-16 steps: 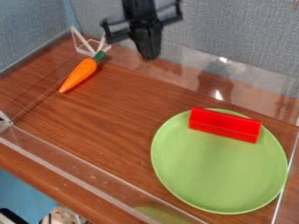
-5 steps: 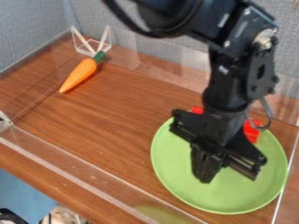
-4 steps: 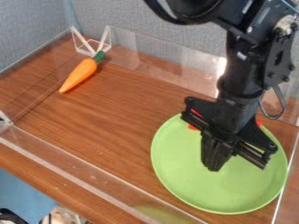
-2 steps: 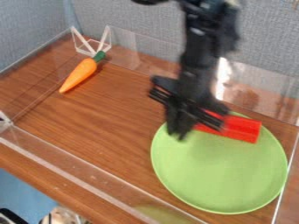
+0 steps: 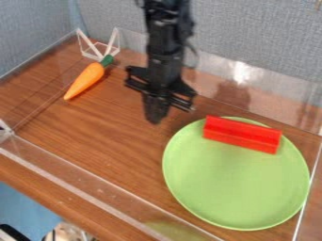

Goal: Put the carrot on the green plate

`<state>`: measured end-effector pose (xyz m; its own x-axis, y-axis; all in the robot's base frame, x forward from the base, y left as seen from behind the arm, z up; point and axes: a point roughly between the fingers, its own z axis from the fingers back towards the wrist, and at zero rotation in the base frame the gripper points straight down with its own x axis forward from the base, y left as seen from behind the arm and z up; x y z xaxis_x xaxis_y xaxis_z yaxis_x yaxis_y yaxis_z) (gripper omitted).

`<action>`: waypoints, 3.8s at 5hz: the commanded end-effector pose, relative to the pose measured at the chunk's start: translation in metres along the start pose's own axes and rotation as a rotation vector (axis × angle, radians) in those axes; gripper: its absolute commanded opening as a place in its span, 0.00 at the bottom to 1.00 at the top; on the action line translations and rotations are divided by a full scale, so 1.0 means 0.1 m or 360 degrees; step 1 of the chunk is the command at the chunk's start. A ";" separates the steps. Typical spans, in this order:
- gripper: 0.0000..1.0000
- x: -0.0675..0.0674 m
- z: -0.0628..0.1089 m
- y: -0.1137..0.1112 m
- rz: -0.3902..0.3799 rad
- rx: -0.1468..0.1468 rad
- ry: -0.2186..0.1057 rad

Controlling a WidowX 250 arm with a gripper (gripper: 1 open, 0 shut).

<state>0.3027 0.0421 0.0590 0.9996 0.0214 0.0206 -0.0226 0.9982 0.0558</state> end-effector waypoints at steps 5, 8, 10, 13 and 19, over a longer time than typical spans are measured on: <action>0.00 0.29 0.47 -0.23 0.0130 -0.0019 -0.0054; 0.00 0.22 0.19 -0.14 -0.0105 -0.0050 -0.0027; 0.00 0.30 0.28 -0.14 -0.0154 -0.0071 -0.0036; 0.00 0.33 0.25 -0.21 -0.0229 -0.0103 -0.0017; 1.00 0.29 0.48 0.85 -0.0127 -0.0094 -0.0066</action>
<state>0.3227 0.1237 0.0948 0.9991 -0.0425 0.0088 0.0427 0.9989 -0.0197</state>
